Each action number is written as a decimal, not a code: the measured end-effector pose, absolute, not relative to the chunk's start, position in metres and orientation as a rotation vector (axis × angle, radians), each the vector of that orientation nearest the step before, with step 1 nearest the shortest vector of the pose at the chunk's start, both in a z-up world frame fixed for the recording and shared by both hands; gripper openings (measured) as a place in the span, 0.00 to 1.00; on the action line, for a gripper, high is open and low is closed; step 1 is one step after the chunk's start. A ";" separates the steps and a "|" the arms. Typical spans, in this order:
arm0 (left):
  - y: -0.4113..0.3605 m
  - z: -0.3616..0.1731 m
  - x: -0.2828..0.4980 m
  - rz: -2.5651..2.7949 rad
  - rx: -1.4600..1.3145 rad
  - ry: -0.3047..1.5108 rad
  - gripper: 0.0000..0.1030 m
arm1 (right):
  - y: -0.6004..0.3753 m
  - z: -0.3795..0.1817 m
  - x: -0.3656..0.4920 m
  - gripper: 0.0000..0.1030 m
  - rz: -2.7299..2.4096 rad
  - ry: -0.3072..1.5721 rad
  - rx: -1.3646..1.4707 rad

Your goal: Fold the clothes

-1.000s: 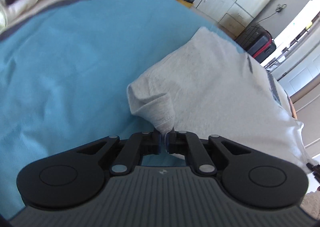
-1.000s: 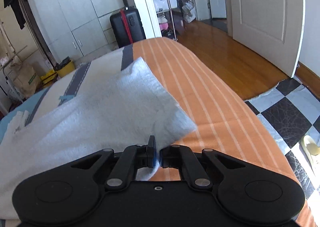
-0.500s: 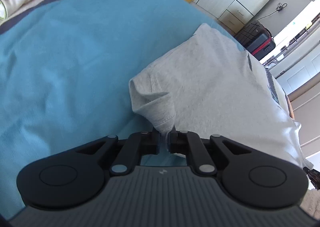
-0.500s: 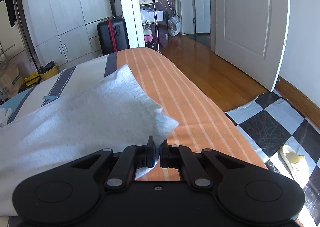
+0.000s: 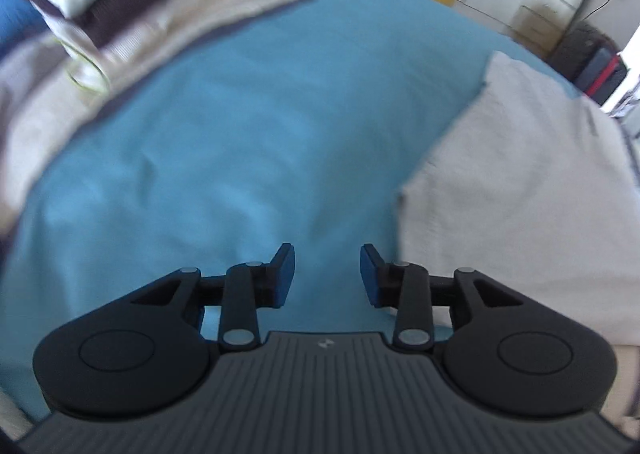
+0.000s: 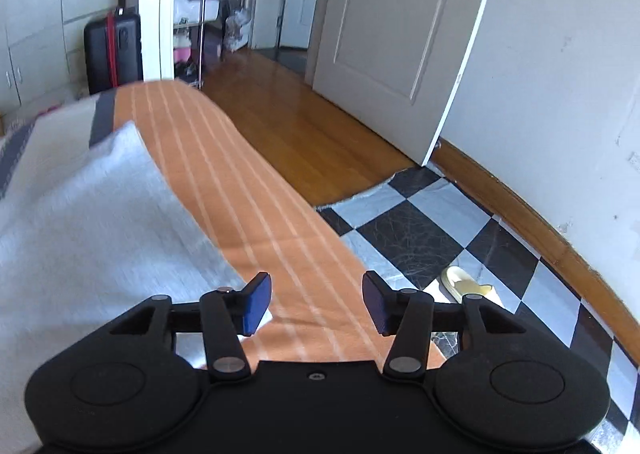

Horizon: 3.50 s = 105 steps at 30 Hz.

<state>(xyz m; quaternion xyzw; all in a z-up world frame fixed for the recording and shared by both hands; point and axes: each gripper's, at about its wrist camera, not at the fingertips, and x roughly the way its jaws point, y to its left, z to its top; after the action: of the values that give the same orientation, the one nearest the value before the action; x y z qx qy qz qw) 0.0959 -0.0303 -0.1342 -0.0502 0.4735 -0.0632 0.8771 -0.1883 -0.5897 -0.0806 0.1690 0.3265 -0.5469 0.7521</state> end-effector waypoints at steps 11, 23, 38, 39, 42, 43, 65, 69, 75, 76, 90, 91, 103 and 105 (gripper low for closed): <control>-0.056 -0.107 0.137 -0.342 -0.179 0.942 0.43 | -0.480 0.011 0.020 0.69 -0.329 0.730 0.549; -0.115 -0.103 0.215 -0.481 -0.085 0.980 0.55 | -0.451 -0.103 0.171 0.69 0.050 0.805 0.558; -0.184 -0.163 0.347 -0.794 -0.263 1.180 0.56 | -0.471 -0.141 0.229 0.77 0.092 0.937 0.449; -0.193 -0.166 0.352 -0.845 -0.271 1.200 0.56 | -0.472 -0.143 0.233 0.77 0.104 0.929 0.436; -0.219 -0.171 0.367 -0.890 -0.258 1.201 0.68 | -0.473 -0.147 0.243 0.78 0.134 0.891 0.428; -0.223 -0.171 0.372 -0.880 -0.279 1.193 0.70 | -0.472 -0.148 0.244 0.64 0.132 0.877 0.428; -0.166 -0.090 0.195 -1.004 -0.288 0.681 0.06 | -0.435 -0.061 0.138 0.15 0.285 0.753 0.108; -0.158 -0.109 0.133 -0.999 -0.154 0.683 0.08 | -0.432 -0.072 0.098 0.19 0.222 0.890 0.136; -0.150 -0.138 0.095 -0.890 -0.164 0.861 0.09 | -0.450 -0.061 0.061 0.40 0.185 0.886 0.392; -0.144 -0.140 0.094 -0.876 -0.201 0.883 0.09 | -0.456 -0.051 0.053 0.48 0.224 0.819 0.463; -0.095 -0.143 0.125 -0.684 -0.504 0.918 0.38 | -0.498 -0.116 0.100 0.81 0.053 0.923 0.892; -0.097 -0.145 0.131 -0.674 -0.508 0.923 0.39 | -0.496 -0.120 0.106 0.81 0.053 0.943 0.880; -0.141 -0.156 0.181 -0.667 -0.402 1.042 0.38 | -0.484 -0.160 0.134 0.82 0.210 0.943 0.966; -0.149 -0.155 0.184 -0.663 -0.377 1.062 0.01 | -0.483 -0.167 0.141 0.73 0.256 0.933 0.999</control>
<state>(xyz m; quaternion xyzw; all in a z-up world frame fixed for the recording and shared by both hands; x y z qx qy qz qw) 0.1836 -0.1491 -0.1552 -0.1752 0.4939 -0.3083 0.7939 0.1412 -0.4831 -0.1669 0.4601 0.4299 0.1180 0.7679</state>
